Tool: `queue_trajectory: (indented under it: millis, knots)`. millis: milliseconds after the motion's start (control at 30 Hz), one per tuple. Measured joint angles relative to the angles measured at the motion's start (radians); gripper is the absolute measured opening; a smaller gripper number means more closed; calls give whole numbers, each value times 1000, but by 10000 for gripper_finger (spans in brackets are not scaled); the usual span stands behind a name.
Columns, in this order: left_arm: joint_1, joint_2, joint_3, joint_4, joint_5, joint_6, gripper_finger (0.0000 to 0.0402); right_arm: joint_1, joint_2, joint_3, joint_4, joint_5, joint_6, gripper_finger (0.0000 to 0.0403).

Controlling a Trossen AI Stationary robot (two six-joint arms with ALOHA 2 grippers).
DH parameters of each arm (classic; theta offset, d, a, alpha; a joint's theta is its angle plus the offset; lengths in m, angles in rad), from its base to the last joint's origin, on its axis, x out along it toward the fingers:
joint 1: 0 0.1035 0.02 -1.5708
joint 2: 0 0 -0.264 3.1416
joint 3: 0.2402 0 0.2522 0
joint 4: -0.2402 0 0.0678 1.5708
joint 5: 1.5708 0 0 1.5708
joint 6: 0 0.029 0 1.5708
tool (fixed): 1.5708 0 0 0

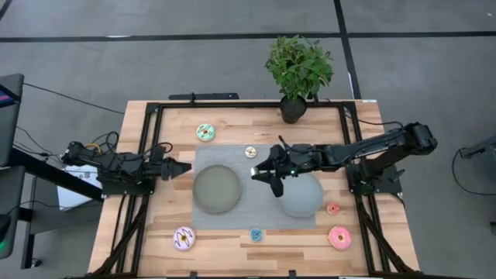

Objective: Pick & Place donuts
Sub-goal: Put the small green donut on the dark gray plate

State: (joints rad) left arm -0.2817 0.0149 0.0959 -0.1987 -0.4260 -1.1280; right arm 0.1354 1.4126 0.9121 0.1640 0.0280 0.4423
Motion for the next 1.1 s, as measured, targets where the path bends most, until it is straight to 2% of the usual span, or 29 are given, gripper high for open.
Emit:
queue_trajectory:
  millis: [133, 367, 467, 767, 867, 1100]
  knots:
    - [0, 84, 0, 171, 0, 8, 277, 9, 101, 56, 12, -3, -21, 166]
    - [0, 406, 2, 545, 25, 38, 277, -8, 265, 223, 5, -4, -151, 166]
    - [0, 550, 31, 620, 47, 8, 277, -18, 317, 304, -74, -4, -209, 165]
    - [3, 851, 253, 629, 55, 29, 277, -17, 441, 523, -398, -4, -346, 165]
    - [3, 926, 309, 593, 55, 12, 277, -17, 461, 567, -445, -3, -347, 165]
    - [4, 1052, 391, 569, 47, -90, 277, -17, 458, 573, -449, -3, -348, 165]
